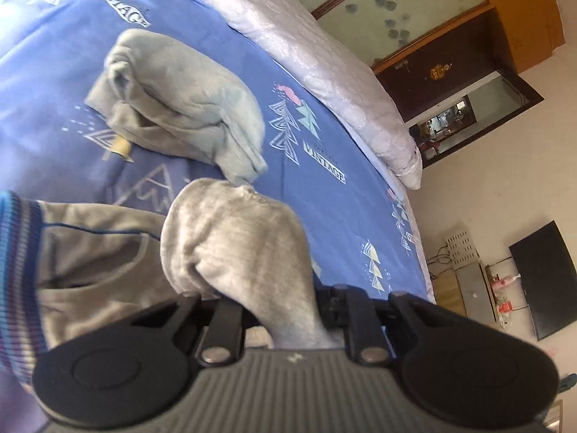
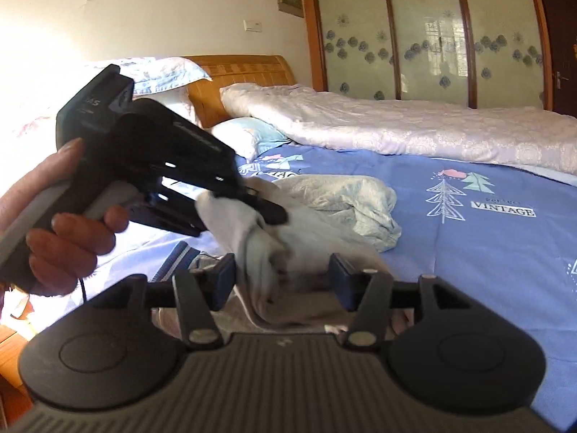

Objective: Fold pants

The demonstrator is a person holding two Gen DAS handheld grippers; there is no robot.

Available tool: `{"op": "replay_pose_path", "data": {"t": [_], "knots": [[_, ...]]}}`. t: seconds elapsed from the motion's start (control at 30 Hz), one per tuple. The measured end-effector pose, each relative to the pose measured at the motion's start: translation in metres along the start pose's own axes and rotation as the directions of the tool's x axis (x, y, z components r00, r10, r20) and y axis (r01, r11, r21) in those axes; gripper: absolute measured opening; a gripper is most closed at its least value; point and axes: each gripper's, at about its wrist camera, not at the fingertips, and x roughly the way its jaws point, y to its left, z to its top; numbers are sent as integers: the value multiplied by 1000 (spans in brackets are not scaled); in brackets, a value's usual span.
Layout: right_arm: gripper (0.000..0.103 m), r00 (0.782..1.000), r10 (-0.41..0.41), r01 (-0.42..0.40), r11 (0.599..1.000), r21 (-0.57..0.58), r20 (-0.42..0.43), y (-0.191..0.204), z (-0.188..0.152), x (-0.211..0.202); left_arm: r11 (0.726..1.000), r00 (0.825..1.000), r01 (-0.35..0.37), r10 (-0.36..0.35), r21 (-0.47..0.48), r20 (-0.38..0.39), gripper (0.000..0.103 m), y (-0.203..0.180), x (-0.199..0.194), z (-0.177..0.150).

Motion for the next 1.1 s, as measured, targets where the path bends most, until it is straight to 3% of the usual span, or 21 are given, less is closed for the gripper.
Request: {"op": "replay_pose_path", "data": {"t": [0.13,0.23,0.4,0.5,0.57,0.63,0.67,0.7,0.83,0.9,1.0,1.07,1.1], "knots": [[58,1000,1,-2,1000,-7,-30,10,-8,1,995,996,-90,90,45,8,14,19,-21,4],[58,998,53,-52,998,19,-39,11,-10,1,987,990,-143,143,66,17,14,35,-35,8],[59,993,42,-41,999,13,-106,15,-13,19,976,978,-202,206,86,-43,16,64,-39,7],[59,978,90,-74,993,89,-189,8,-24,43,973,972,-223,226,63,-64,17,84,-35,4],[59,950,144,-98,980,171,-279,4,-34,62,976,974,-217,218,21,-60,21,97,-35,2],[59,930,199,-130,965,230,-309,3,-40,74,976,975,-216,215,-36,-50,32,106,-38,1],[59,931,200,-130,963,235,-305,4,-41,73,975,976,-217,215,-54,-41,37,107,-41,-1],[59,931,200,-129,963,236,-306,5,-39,71,972,974,-227,225,-63,-31,49,107,-45,-4],[59,947,213,-156,959,236,-240,5,-31,41,981,985,-169,172,-100,26,64,99,-71,-21],[59,958,206,-159,960,230,-197,3,-30,25,986,990,-137,140,-94,22,64,93,-76,-30],[59,975,145,-118,979,164,-167,6,-28,18,984,986,-166,166,-71,0,64,84,-73,-46],[59,974,119,-98,988,117,-193,9,-28,24,980,981,-192,192,-58,-7,55,81,-68,-53],[59,973,116,-98,990,102,-197,11,-27,27,978,979,-202,202,-46,-2,39,80,-68,-55]]}}
